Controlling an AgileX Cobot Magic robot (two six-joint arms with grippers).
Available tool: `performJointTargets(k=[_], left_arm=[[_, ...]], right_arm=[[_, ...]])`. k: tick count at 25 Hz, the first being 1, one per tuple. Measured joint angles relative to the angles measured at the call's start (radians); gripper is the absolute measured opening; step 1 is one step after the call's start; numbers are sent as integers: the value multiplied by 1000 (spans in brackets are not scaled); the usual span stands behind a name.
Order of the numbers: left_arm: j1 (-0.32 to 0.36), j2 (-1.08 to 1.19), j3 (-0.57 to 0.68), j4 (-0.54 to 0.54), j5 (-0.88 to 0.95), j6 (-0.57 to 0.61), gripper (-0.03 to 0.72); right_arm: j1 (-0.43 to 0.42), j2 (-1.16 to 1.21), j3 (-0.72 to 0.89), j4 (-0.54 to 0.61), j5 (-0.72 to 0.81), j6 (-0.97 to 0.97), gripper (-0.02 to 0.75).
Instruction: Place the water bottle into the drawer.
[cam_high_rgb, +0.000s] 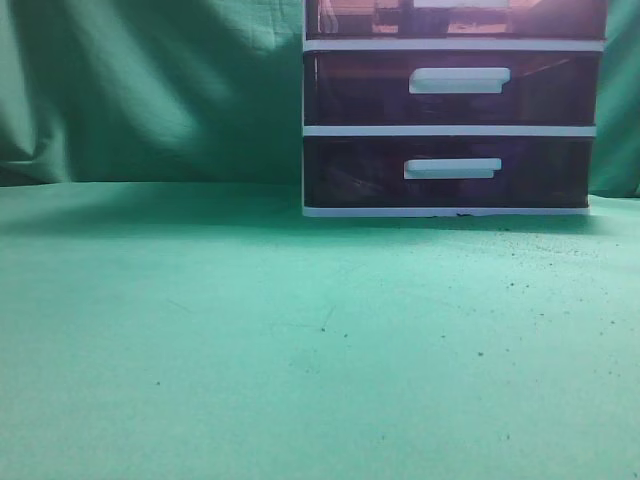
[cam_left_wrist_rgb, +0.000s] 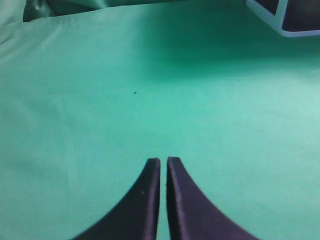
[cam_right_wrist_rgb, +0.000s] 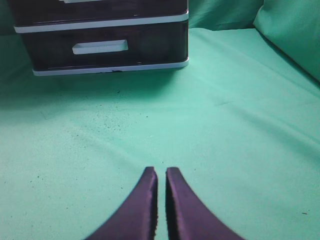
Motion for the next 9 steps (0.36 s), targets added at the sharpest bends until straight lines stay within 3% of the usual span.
performJointTargets(k=[9], left_arm=[[0,0,0,0,0,1,0]], right_arm=[[0,0,0,0,0,0,47]])
